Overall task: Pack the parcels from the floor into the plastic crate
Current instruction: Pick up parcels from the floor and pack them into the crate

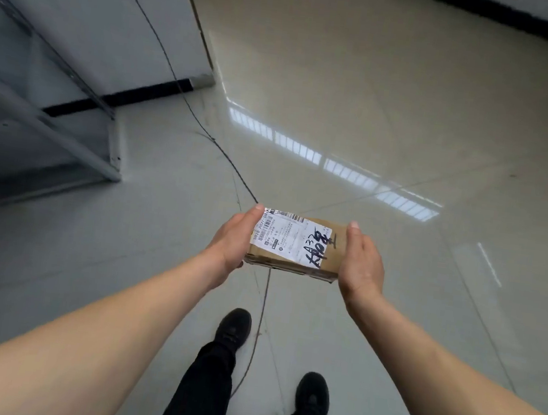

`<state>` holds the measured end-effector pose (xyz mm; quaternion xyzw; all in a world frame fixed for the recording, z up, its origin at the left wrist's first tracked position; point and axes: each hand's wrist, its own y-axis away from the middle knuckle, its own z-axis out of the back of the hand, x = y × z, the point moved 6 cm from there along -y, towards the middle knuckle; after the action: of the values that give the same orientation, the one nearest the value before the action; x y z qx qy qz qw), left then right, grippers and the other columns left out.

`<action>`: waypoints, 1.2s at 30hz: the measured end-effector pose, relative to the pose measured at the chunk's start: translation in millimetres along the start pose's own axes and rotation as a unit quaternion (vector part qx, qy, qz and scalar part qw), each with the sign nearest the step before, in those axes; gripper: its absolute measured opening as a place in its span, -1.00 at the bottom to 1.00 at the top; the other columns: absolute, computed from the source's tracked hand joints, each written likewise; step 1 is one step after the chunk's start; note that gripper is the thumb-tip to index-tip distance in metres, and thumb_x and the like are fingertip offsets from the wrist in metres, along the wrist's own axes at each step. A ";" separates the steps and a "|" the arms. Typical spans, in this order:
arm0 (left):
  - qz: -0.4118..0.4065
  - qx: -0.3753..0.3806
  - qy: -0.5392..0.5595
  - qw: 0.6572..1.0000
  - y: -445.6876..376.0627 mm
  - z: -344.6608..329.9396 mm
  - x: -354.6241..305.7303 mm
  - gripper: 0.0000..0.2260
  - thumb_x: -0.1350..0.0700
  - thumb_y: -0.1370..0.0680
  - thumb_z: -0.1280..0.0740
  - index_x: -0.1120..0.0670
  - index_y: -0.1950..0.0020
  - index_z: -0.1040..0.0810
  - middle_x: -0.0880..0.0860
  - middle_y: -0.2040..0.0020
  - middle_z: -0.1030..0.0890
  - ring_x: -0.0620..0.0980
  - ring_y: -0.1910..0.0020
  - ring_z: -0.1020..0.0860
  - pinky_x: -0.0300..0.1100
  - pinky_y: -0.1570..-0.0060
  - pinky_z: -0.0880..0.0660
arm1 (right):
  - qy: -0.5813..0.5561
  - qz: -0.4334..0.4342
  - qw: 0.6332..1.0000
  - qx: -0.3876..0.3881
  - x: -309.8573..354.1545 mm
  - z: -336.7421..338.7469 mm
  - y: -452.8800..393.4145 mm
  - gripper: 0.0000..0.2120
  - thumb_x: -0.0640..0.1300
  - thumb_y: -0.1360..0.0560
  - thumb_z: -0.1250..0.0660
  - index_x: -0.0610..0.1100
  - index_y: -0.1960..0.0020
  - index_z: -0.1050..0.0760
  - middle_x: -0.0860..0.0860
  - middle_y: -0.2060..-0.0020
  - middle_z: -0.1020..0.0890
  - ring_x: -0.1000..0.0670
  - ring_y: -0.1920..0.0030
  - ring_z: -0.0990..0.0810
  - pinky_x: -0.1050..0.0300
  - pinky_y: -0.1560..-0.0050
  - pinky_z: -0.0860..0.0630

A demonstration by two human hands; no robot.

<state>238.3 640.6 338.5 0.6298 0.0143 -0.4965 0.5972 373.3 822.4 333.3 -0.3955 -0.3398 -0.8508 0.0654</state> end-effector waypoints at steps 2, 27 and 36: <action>-0.016 -0.030 0.011 0.999 30.9 31.3 -21.6 -0.41 -0.45 -0.32 -0.11 -0.10 -0.12 -0.56 0.00 -0.07 -0.68 0.13 -0.14 -0.60 0.00 -0.08 -0.46 | 0.016 0.044 0.999 0.026 41.1 -3.4 22.9 -0.55 0.23 -0.64 -0.03 -0.07 -0.06 -0.53 0.00 0.09 -0.55 -0.12 -0.03 -0.52 0.06 -0.01 -0.34; -0.132 -0.199 0.116 0.964 212.9 510.5 -34.2 -0.40 -0.51 -0.38 -0.06 -0.10 0.02 -0.62 0.03 0.03 -0.70 0.10 -0.01 -0.61 -0.08 0.04 -0.46 | 0.113 0.352 0.918 0.142 358.2 -308.0 312.9 -0.43 0.26 -0.63 -0.06 -0.20 0.15 -0.53 -0.10 0.22 -0.62 -0.17 0.11 -0.57 -0.01 0.11 -0.41; -0.138 -0.293 0.179 0.929 238.0 676.8 14.7 -0.55 -0.27 -0.62 -0.06 -0.01 0.15 -0.57 -0.02 0.09 -0.66 -0.12 0.23 -0.59 -0.28 0.31 -0.42 | 0.140 0.402 0.875 0.230 416.2 -470.9 413.4 -0.43 0.30 -0.60 -0.02 -0.17 0.14 -0.50 -0.07 0.17 -0.62 -0.15 0.07 -0.54 0.01 0.07 -0.39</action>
<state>-20.6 45.4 644.4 0.4971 0.3521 -0.4271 0.6682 -48.0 276.9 634.8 -0.3489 -0.3246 -0.6955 0.5378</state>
